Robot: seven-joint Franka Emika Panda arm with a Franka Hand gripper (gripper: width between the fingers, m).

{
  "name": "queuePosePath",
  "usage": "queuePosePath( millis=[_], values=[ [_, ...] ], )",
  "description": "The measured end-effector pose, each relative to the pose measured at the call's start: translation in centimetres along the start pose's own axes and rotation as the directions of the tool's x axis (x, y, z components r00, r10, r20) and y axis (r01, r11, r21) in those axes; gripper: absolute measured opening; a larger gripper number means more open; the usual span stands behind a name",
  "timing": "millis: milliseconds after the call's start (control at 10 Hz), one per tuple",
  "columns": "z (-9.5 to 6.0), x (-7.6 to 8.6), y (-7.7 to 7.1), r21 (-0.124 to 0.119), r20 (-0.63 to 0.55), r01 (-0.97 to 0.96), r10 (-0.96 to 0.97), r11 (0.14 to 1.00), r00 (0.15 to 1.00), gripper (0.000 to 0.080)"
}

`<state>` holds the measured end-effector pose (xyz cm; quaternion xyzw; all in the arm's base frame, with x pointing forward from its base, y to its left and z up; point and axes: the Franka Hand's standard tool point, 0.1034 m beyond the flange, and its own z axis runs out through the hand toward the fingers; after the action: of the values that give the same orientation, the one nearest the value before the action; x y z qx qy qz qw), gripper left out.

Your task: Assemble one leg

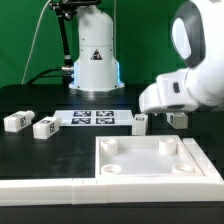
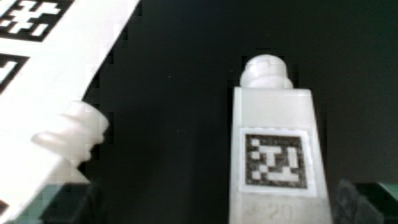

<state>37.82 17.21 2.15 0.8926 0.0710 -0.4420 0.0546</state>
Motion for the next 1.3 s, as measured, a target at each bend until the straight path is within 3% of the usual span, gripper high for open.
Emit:
queuePosePath(
  millis=[500, 900, 1100, 1200, 1300],
  values=[
    [1.8, 0.2, -0.9, -0.015, 0.006, 0.011, -0.011, 1.000, 1.000, 0.0649],
    [2.4, 0.1, -0.3, -0.010, 0.019, 0.001, 0.000, 1.000, 1.000, 0.0649],
    [2.4, 0.1, -0.3, -0.010, 0.019, 0.002, -0.002, 1.000, 1.000, 0.0398],
    [2.4, 0.1, -0.3, -0.010, 0.019, 0.002, -0.002, 1.000, 1.000, 0.0398],
    [2.4, 0.1, -0.3, -0.010, 0.019, 0.002, -0.002, 1.000, 1.000, 0.0290]
  ],
)
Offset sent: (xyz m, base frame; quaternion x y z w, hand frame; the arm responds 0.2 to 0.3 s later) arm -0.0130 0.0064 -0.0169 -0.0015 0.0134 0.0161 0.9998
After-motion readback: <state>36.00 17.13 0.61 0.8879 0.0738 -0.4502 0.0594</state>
